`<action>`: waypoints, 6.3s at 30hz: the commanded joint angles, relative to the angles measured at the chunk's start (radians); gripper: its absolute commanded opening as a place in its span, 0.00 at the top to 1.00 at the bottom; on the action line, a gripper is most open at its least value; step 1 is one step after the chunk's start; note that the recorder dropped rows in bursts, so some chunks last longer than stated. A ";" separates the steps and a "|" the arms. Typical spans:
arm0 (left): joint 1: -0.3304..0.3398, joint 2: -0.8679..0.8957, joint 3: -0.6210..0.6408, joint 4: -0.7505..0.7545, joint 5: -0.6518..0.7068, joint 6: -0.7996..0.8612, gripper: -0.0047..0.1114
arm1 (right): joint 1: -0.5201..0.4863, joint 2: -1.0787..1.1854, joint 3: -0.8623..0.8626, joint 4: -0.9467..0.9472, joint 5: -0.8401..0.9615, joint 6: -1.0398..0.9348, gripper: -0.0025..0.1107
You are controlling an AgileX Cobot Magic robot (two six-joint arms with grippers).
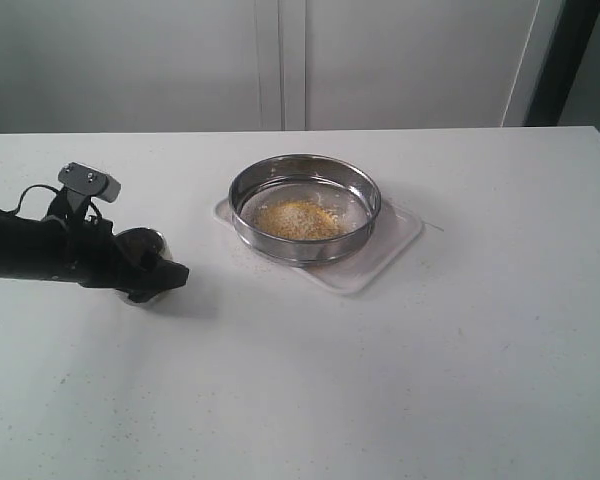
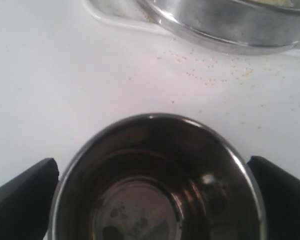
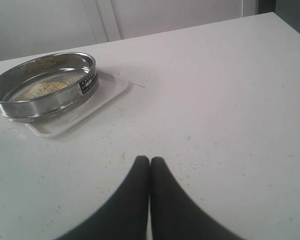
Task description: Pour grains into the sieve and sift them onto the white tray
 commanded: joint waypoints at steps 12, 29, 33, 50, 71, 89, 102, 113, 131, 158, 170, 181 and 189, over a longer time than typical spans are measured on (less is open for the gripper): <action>0.001 -0.170 0.003 -0.022 -0.031 0.107 0.05 | 0.002 -0.004 0.007 -0.007 -0.015 0.001 0.98; 0.001 -0.334 0.003 -0.022 0.038 -0.131 0.61 | 0.002 -0.004 0.007 -0.007 -0.015 0.001 0.98; 0.001 -0.338 0.003 0.066 0.149 -0.183 0.89 | 0.002 -0.004 0.007 -0.007 -0.015 0.001 0.98; -0.002 -0.369 -0.044 0.791 0.073 -0.845 0.96 | 0.002 -0.004 0.007 -0.007 -0.015 0.001 0.98; -0.002 -0.390 -0.112 1.818 0.141 -2.014 0.96 | 0.002 -0.004 0.007 -0.007 -0.015 0.001 0.98; -0.106 -0.581 -0.024 1.781 0.239 -2.013 0.96 | 0.002 -0.004 0.007 -0.007 -0.015 0.001 0.98; -0.106 -0.811 0.125 1.741 0.239 -2.119 0.96 | 0.002 -0.004 0.007 -0.007 -0.015 0.001 0.98; -0.106 -1.016 0.275 1.677 0.236 -2.119 0.96 | 0.002 -0.004 0.007 -0.007 -0.015 0.001 0.98; -0.106 -1.331 0.433 1.686 0.317 -2.115 0.96 | 0.002 -0.004 0.007 -0.007 -0.015 0.001 0.98; -0.106 -1.331 0.433 1.686 0.313 -2.115 0.96 | 0.002 -0.004 0.007 0.000 -0.015 -0.003 0.98; -0.106 -1.331 0.433 1.686 0.313 -2.115 0.96 | 0.002 -0.004 0.007 0.000 -0.015 -0.003 0.98; -0.106 -1.331 0.433 1.686 0.313 -2.115 0.96 | 0.002 -0.004 0.007 -0.007 -0.211 -0.003 0.98; -0.106 -1.331 0.433 1.686 0.313 -2.115 0.96 | 0.002 -0.004 0.007 -0.007 -0.462 -0.003 0.98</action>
